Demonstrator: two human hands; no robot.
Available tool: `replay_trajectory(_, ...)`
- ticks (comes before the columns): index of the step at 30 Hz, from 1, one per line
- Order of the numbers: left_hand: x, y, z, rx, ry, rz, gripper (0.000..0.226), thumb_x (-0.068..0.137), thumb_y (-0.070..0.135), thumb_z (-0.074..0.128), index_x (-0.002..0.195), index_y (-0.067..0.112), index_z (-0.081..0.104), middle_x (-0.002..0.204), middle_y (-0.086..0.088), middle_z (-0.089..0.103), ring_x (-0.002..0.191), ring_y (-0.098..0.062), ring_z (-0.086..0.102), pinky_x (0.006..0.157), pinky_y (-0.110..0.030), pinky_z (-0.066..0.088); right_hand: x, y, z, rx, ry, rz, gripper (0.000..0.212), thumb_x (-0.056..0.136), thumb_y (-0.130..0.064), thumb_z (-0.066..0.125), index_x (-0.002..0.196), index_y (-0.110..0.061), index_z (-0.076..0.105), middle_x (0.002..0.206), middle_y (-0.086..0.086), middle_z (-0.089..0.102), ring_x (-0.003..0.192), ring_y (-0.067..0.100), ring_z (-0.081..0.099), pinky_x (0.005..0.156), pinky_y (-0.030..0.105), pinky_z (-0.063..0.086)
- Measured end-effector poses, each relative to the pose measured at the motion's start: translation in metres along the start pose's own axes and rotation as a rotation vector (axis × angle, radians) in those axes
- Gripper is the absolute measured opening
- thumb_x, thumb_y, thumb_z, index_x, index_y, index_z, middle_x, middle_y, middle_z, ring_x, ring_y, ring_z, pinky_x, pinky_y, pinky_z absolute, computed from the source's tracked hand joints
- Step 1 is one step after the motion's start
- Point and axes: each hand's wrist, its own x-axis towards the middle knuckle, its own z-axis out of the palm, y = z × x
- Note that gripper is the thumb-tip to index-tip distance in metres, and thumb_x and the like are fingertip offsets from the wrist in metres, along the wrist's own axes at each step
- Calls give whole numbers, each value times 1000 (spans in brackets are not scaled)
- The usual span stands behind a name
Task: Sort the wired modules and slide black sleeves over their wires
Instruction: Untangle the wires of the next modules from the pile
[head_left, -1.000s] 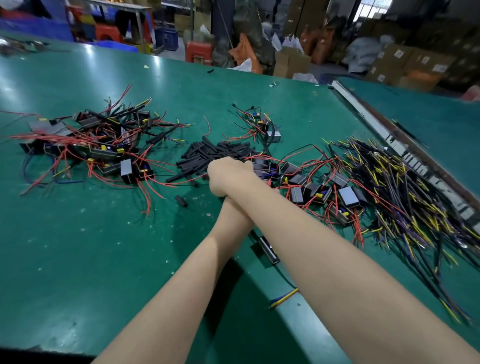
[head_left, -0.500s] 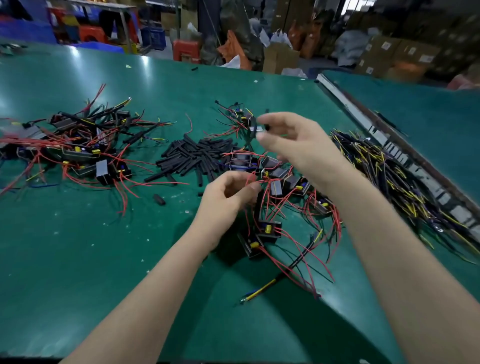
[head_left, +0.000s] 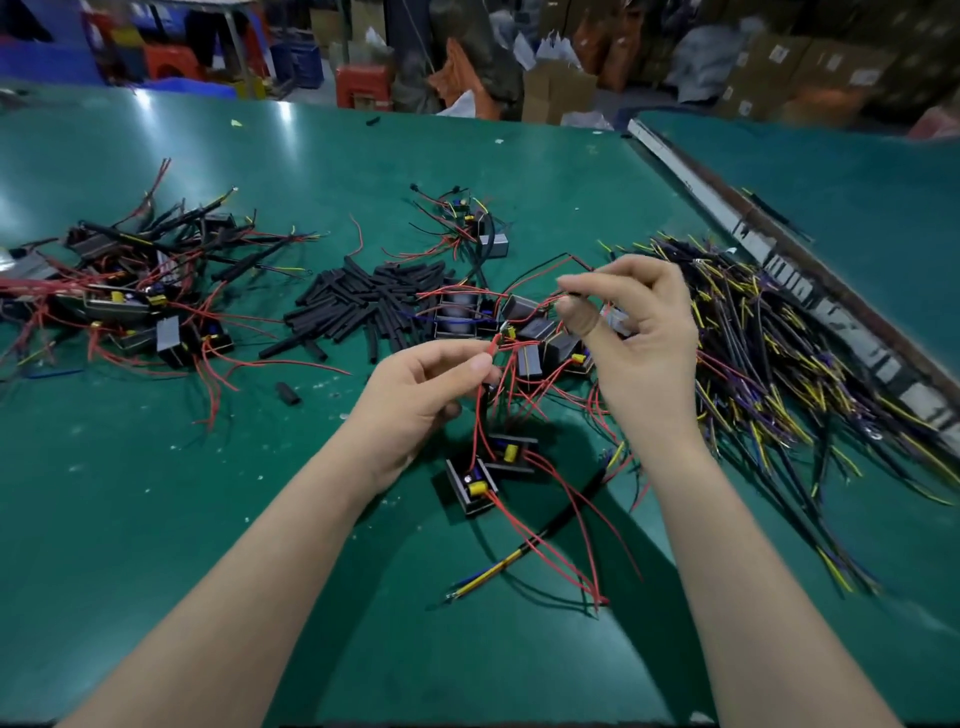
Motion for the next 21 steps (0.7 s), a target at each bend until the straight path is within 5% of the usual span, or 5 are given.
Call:
replay_trajectory(4,-1,-1,0,48,9,74,17,68,33,70,82,25,75,76,5,72,72,-6,59,67,-19,41,2,-8,1,465,97,342,4,87,-16,68,91,-18,67,77,-12,67,71,3,59,66,18,47)
replay_trajectory(7,-3,-2,3,59,-16,146,9,80,14,67,88,18,69,74,6,72,72,-1,65,69,-11,47,2,-11,4,584,99,460,2,90,-16,64,90,-17,65,70,-14,67,60,4,57,55,14,41)
replay_trajectory(21,-6,2,8,142,-29,224,15,87,1,61,88,15,66,67,12,70,65,6,63,60,-4,42,0,-14,6,593,60,479,10,90,-15,64,84,-22,63,64,-14,63,52,2,49,53,14,41)
